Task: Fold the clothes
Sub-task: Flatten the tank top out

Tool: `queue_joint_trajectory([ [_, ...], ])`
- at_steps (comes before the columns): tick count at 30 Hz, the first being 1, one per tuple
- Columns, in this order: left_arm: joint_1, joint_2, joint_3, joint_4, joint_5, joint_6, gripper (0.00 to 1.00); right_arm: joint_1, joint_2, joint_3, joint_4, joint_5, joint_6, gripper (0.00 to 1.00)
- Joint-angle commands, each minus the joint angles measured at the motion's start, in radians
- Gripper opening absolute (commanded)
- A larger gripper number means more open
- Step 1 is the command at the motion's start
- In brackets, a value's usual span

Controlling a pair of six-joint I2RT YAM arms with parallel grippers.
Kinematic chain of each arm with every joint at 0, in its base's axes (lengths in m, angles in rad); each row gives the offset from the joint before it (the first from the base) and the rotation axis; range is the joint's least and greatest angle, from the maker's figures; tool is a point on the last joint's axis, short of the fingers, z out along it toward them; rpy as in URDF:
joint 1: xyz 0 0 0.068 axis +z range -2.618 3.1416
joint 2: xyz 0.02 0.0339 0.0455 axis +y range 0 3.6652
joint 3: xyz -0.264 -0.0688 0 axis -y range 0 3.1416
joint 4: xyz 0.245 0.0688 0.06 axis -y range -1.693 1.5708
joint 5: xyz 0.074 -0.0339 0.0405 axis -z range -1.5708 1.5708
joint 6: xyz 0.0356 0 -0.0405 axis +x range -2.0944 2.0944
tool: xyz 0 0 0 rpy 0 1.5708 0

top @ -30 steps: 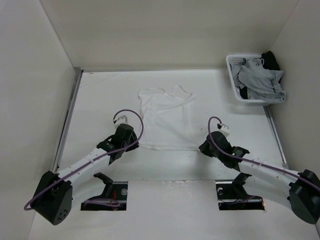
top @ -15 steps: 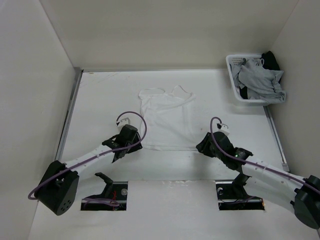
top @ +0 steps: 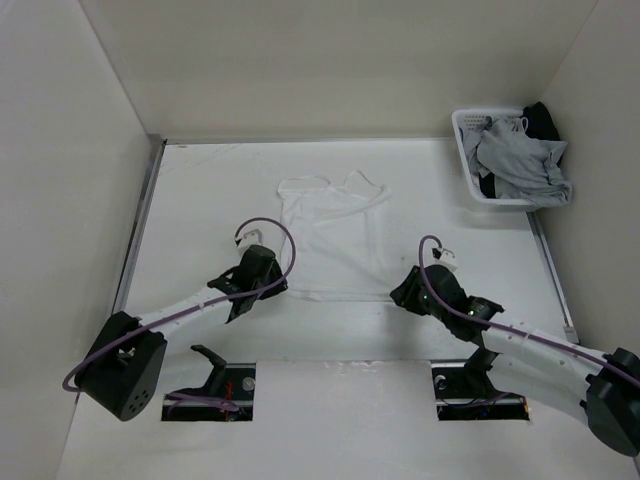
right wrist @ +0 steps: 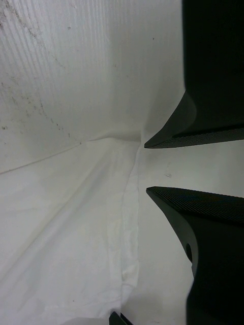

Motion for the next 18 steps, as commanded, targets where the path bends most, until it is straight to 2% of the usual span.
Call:
queue_joint_trajectory([
  [1,0.010,0.031,0.006,0.047,0.016,0.009,0.33,0.006,-0.008,-0.002,0.054,-0.002,0.000,0.41],
  [3,0.010,0.045,0.005,0.043,0.019,0.003,0.28,0.003,-0.011,-0.002,0.054,-0.002,0.000,0.41],
  [8,0.010,0.013,-0.024,0.024,0.006,-0.018,0.24,-0.017,-0.032,-0.016,0.054,0.004,0.006,0.41],
  [14,0.019,0.001,-0.027,0.020,-0.001,-0.018,0.07,-0.078,-0.057,-0.026,0.025,0.027,0.031,0.41],
  [18,0.025,-0.061,-0.027,-0.005,-0.020,-0.011,0.05,-0.095,-0.039,-0.025,0.018,0.018,0.037,0.43],
])
